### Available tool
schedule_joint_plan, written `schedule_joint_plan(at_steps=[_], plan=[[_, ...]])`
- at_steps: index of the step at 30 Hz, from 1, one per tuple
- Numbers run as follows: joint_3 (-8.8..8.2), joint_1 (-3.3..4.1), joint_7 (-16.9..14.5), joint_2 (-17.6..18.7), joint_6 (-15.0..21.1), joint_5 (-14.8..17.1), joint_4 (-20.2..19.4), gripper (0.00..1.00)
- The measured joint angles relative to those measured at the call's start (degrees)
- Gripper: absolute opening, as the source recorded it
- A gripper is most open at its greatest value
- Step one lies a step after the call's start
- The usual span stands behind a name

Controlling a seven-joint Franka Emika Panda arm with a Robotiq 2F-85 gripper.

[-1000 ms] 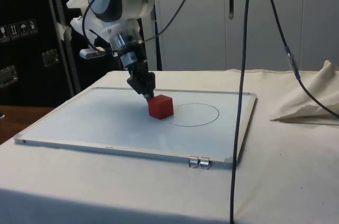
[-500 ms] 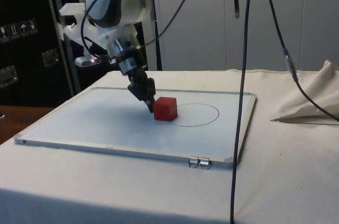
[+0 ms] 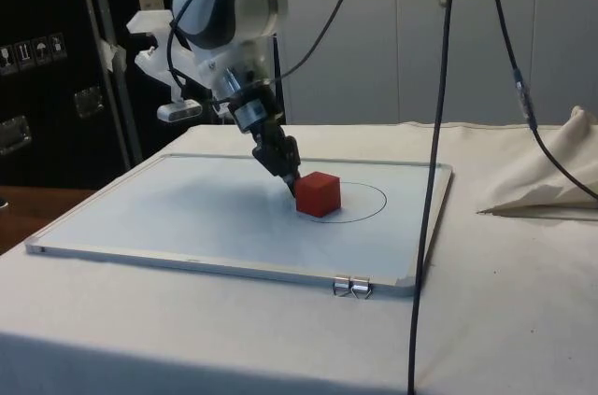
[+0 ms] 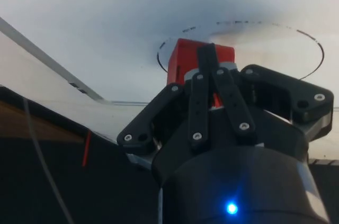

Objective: Push the cube into the marked area.

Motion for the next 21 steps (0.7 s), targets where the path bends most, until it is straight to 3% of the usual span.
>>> schedule_joint_plan(at_steps=[10,21], plan=[[0.11,0.06,-1.32,-0.57,-0.06,-0.92,-0.46,0.00],[-0.40,-0.11,-0.46,0.11,-1.49,-1.26,4.47,0.00]])
